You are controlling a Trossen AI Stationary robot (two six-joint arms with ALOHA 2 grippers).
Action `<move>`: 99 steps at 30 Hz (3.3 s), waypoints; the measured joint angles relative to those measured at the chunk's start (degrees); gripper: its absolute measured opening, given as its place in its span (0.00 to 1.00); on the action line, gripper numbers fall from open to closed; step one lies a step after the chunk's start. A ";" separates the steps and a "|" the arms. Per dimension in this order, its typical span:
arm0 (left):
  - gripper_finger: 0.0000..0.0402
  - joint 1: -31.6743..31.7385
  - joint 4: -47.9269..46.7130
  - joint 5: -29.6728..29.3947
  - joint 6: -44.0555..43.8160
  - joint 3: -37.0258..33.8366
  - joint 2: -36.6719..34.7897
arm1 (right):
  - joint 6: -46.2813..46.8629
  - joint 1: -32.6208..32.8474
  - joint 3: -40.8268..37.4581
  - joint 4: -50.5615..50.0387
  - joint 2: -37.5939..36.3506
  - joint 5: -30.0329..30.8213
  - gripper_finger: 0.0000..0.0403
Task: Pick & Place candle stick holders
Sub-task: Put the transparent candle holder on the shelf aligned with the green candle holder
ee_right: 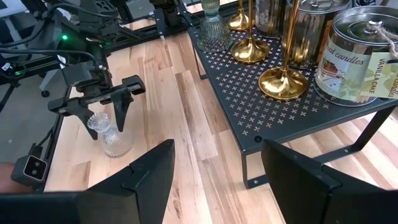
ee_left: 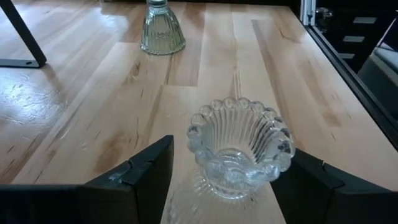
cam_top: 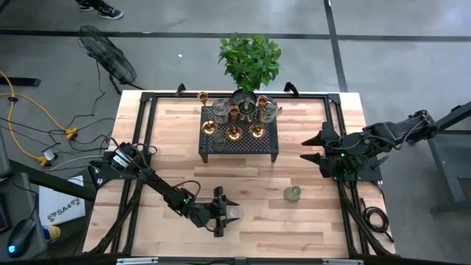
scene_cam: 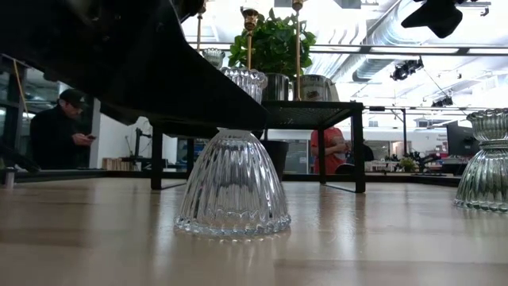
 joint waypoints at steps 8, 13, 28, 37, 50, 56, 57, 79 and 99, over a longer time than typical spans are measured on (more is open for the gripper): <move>0.48 0.00 -0.09 0.00 0.00 0.02 0.00 | -0.01 0.00 0.00 0.00 -0.01 0.00 0.58; 0.35 0.00 -0.19 0.06 0.00 0.04 0.00 | -0.02 -0.01 -0.01 0.00 -0.01 0.00 0.58; 0.30 0.00 -0.30 -4.36 -0.27 0.04 0.00 | -0.02 -0.02 0.00 0.00 -0.02 0.00 0.58; 0.31 -0.01 -0.84 -12.53 -0.94 3.36 0.00 | 0.00 0.00 0.00 0.00 0.00 0.00 0.58; 0.31 0.47 -16.64 -31.79 0.86 16.99 0.00 | -0.01 -0.01 0.00 0.00 -0.02 0.00 0.58; 0.31 3.43 -18.13 -34.62 -1.40 19.54 0.00 | -0.02 0.00 0.00 0.00 -0.01 0.00 0.58; 0.31 4.01 -18.10 -34.60 -1.53 19.91 0.00 | -0.02 -0.02 0.00 0.00 -0.02 0.00 0.58; 0.31 15.28 -24.91 -44.10 8.92 32.40 0.00 | -0.02 0.00 0.00 0.00 0.01 0.00 0.58; 0.31 20.72 -34.99 -40.25 -5.74 32.46 -0.33 | 0.00 -0.02 0.00 0.00 -0.01 0.00 0.58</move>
